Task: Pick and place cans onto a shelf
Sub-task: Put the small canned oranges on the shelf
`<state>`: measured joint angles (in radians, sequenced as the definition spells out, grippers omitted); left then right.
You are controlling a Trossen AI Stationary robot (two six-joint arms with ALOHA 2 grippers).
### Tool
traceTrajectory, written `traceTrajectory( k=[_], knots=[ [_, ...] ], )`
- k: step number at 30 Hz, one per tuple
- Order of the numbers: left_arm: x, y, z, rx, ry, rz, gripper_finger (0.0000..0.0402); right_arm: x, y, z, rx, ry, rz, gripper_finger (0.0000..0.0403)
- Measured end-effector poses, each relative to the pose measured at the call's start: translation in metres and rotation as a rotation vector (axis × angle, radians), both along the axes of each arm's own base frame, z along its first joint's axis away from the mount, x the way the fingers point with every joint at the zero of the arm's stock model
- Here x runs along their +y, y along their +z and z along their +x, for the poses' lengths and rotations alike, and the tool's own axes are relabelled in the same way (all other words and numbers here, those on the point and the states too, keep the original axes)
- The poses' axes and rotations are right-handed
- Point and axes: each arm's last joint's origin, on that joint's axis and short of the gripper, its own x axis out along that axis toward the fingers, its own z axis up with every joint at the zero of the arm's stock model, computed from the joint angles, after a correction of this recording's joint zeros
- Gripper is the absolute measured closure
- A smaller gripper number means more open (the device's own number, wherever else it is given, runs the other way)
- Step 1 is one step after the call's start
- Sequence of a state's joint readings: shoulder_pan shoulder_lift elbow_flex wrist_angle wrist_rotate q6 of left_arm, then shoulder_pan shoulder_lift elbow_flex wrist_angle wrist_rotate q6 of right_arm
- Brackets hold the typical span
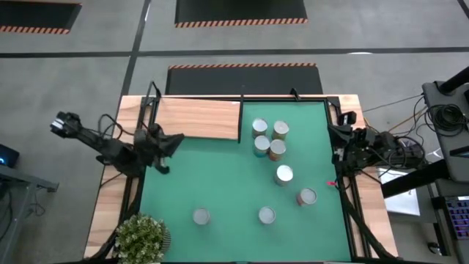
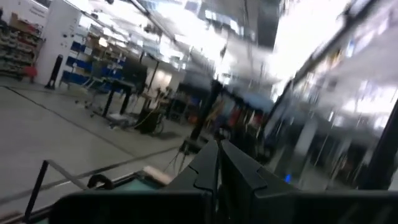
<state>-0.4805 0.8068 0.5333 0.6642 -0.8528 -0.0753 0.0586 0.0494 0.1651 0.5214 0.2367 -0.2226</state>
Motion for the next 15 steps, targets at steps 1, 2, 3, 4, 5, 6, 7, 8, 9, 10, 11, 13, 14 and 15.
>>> traceTrajectory(
  k=[1,2,3,4,5,6,7,8,9,10,11,13,14,15],
  knots=[
    [-0.004,0.004,0.008,0.046,-0.002,0.019,0.0402,0.000,0.001,0.000,-0.002,0.000,0.001,0.0394],
    [-0.008,0.008,0.016,0.088,-0.006,0.027,0.0402,0.000,0.001,-0.001,-0.005,0.000,0.001,0.0394],
    [-0.013,0.012,0.024,0.129,-0.011,0.030,0.0402,0.000,0.002,-0.001,-0.005,0.000,0.001,0.0394],
    [-0.016,0.016,0.031,0.168,-0.014,0.028,0.0402,0.000,0.002,-0.001,-0.005,0.000,0.001,0.0394],
    [-0.019,0.021,0.038,0.201,-0.008,0.016,0.0402,0.000,0.001,-0.001,-0.005,0.000,0.001,0.0394],
    [-0.022,0.025,0.044,0.232,0.001,-0.001,0.0402,0.000,0.001,-0.001,-0.004,0.000,0.001,0.0394],
    [-0.025,0.028,0.050,0.269,0.011,-0.015,0.0402,0.000,0.001,-0.001,-0.005,0.001,0.002,0.0394],
    [-0.028,0.030,0.055,0.308,0.017,-0.026,0.0402,0.000,0.001,-0.001,-0.005,0.002,0.003,0.0394],
    [-0.030,0.033,0.061,0.352,0.021,-0.032,0.0402,0.000,0.002,-0.001,-0.006,0.002,0.003,0.0394],
    [-0.033,0.036,0.065,0.398,0.025,-0.036,0.0402,0.000,0.001,-0.001,-0.005,0.002,0.003,0.0394],
    [-0.034,0.039,0.069,0.441,0.030,-0.044,0.0402,0.000,0.001,-0.001,-0.005,0.003,0.004,0.0394],
    [-0.037,0.047,0.074,0.540,0.027,-0.066,0.0402,0.000,0.001,-0.001,-0.007,0.008,0.012,0.0394],
    [-0.039,0.051,0.077,0.594,0.002,-0.086,0.0402,0.000,0.001,-0.001,-0.008,0.011,0.015,0.0394],
    [-0.040,0.054,0.080,0.659,-0.031,-0.105,0.0402,0.000,0.001,-0.001,-0.008,0.013,0.018,0.0394]
  ],
)
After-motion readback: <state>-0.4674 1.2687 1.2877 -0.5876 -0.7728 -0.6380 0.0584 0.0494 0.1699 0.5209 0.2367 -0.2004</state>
